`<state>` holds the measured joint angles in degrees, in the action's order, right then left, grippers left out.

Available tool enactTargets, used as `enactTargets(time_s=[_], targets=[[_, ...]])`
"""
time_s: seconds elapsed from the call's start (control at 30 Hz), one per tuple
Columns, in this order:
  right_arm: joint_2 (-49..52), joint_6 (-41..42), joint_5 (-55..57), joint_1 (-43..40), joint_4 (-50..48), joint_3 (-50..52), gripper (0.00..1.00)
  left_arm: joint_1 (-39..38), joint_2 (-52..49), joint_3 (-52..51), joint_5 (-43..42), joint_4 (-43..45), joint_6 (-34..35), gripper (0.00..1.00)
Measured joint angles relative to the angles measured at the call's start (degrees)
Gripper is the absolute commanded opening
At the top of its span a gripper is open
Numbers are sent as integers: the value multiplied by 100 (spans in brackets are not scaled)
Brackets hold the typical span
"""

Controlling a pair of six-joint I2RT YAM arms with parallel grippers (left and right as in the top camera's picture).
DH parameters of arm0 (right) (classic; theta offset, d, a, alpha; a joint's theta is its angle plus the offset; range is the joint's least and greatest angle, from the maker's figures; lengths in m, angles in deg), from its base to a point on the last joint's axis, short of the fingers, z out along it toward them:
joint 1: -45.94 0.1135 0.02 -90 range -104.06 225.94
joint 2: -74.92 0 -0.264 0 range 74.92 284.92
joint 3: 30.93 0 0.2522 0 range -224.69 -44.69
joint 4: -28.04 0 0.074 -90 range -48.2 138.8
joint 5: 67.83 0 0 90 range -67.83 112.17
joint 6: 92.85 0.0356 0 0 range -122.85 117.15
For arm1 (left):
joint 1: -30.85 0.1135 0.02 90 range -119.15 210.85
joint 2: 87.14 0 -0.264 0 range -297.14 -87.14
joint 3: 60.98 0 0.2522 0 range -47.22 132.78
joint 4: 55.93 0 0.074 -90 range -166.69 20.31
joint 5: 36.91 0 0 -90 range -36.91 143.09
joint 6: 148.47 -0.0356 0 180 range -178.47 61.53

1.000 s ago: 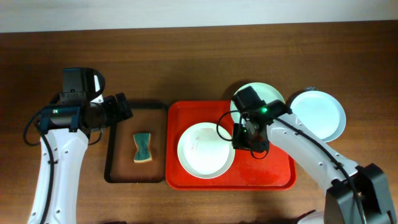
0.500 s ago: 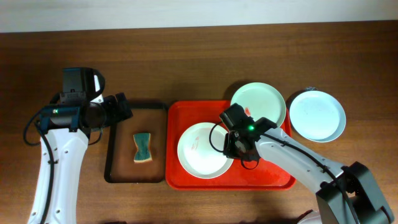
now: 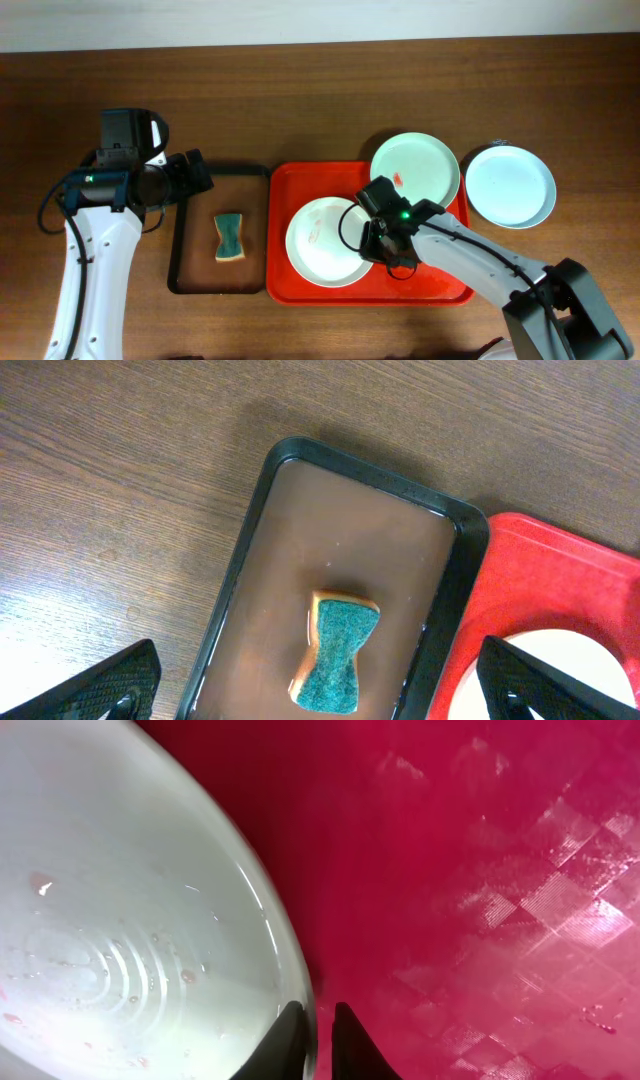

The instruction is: Clean dirty plates on tray and stack at the side

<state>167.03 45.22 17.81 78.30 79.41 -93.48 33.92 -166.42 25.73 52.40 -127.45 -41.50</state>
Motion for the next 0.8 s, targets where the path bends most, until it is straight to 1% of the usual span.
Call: enactTargets(time_s=[0.17,0.2,0.23,0.27,0.3,0.33,0.37,0.4,0.7,0.73,0.77,0.8], targets=[[-2,125,92,0,-557,61,4,2,0,0,0,-2,0,99],[-2,122,212,0,-557,66,9,0,0,0,0,0,0,99],[-2,122,280,0,-560,66,20,0,0,0,0,0,0,99],[-2,133,365,0,-557,68,21,0,0,0,0,0,0,99],[-2,146,446,0,-560,70,21,0,0,0,0,0,0,99],[-2,122,476,0,-560,70,16,0,0,0,0,0,0,99],[-2,81,481,0,-555,70,7,0,0,0,0,0,0,99],[0,66,479,0,-544,70,4,0,0,0,0,0,0,99],[-2,9,428,0,-494,70,4,0,0,0,0,13,0,99],[-2,11,428,0,-490,70,4,2,0,0,-50,190,0,99],[-2,9,428,0,-487,70,4,-4,0,13,-345,-24,0,99],[-2,9,424,0,-485,70,4,-59,0,13,-584,-212,0,97]])
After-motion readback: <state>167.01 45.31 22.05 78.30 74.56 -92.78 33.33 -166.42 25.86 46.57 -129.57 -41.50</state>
